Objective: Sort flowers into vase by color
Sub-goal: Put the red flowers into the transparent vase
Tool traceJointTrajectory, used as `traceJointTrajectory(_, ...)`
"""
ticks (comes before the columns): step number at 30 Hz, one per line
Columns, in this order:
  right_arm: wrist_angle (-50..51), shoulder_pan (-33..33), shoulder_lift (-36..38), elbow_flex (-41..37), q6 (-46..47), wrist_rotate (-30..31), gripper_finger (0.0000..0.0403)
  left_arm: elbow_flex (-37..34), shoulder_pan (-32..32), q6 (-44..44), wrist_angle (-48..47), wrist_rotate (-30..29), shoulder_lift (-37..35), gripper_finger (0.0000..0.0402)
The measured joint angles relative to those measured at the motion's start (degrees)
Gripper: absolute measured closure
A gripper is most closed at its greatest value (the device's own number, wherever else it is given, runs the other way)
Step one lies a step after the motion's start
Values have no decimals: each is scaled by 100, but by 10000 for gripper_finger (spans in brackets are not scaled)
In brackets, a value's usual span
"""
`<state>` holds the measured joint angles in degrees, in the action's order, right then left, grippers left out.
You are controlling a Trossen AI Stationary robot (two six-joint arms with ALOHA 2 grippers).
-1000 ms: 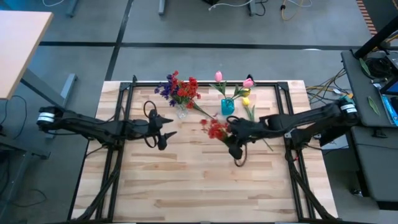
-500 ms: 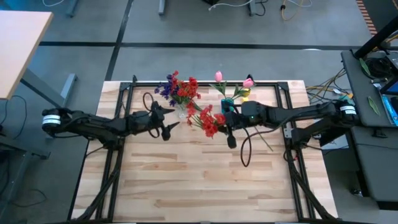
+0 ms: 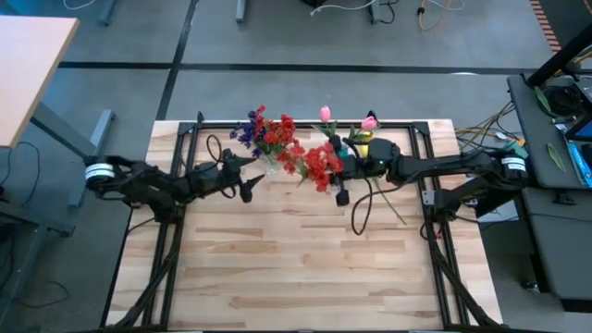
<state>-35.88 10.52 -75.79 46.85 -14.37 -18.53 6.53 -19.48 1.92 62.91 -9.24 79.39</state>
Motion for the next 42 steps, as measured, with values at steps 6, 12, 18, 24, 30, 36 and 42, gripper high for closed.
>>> traceJointTrajectory(6,-268,221,-527,181,-64,2,390,23,-713,-100,1369,575,1061,99)
traceJointTrajectory(12,-260,317,-809,403,-65,3,390,331,-1064,-262,1963,1367,1994,99)
traceJointTrajectory(18,-361,326,-1094,643,-102,-69,390,658,-1126,-142,2322,1370,2691,99)
traceJointTrajectory(24,-383,349,-1438,1025,-187,-141,390,695,-1261,-137,2690,1371,2968,100)
traceJointTrajectory(30,-339,402,-1642,1239,-202,-145,390,827,-1293,-129,2714,1474,3105,127)
traceJointTrajectory(36,-351,450,-1801,1435,-222,-137,390,883,-1293,-113,2712,1483,3132,173)
traceJointTrajectory(42,-344,479,-1990,1738,-389,-41,390,878,-1290,-112,2709,1483,3132,220)
